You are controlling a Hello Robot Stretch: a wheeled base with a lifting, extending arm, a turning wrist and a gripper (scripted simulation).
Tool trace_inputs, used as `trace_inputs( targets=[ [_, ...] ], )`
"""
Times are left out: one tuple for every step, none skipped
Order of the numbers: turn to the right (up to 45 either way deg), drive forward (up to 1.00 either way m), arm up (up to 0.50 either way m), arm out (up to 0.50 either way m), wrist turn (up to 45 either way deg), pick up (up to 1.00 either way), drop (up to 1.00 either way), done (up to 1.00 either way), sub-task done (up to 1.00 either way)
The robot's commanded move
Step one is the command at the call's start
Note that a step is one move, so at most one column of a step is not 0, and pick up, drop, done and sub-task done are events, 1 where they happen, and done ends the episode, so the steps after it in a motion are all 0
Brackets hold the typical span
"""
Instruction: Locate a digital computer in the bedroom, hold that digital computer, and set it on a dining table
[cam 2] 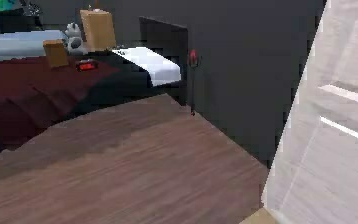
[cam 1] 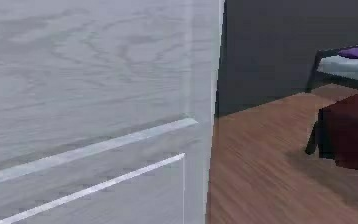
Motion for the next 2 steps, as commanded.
trace_inputs(
  targets=[
    [42.0,0.0,0.0,0.0,0.0,0.0,0.0,0.0,0.0],
    [0.0,0.8,0.0,0.0,0.0,0.0,0.0,0.0,0.0]
  ],
)
